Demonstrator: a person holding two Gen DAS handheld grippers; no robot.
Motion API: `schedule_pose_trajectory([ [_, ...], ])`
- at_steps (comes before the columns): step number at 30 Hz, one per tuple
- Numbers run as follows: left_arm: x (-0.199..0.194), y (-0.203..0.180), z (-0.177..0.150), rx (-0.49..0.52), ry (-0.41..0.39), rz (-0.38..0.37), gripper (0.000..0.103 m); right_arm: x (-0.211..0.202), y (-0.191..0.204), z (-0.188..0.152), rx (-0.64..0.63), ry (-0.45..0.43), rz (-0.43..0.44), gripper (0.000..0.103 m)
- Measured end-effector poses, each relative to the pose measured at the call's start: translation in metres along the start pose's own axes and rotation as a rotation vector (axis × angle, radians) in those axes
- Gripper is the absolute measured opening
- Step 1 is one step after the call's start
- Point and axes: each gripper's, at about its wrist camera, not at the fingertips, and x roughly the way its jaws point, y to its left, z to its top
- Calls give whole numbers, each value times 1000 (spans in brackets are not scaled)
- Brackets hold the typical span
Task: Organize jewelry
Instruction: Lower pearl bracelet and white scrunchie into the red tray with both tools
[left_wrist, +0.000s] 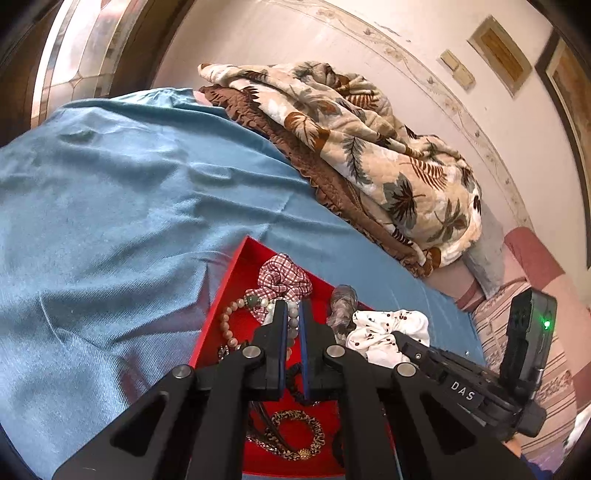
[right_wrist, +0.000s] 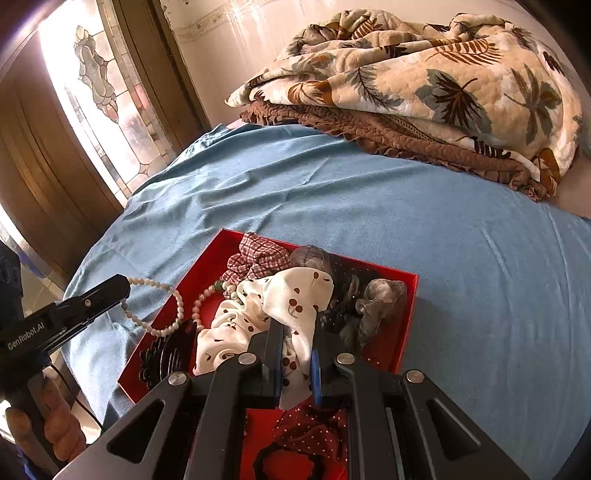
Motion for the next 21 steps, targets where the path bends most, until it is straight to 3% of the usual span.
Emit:
schedule_pose_trajectory([
  [7,3,-16,-6,78,3,41,6,-9,-4,-19,11,20,16,13],
  [21,4,-58,-29,247,17,9,6,-20,-19,-33,24,11,-38,14],
])
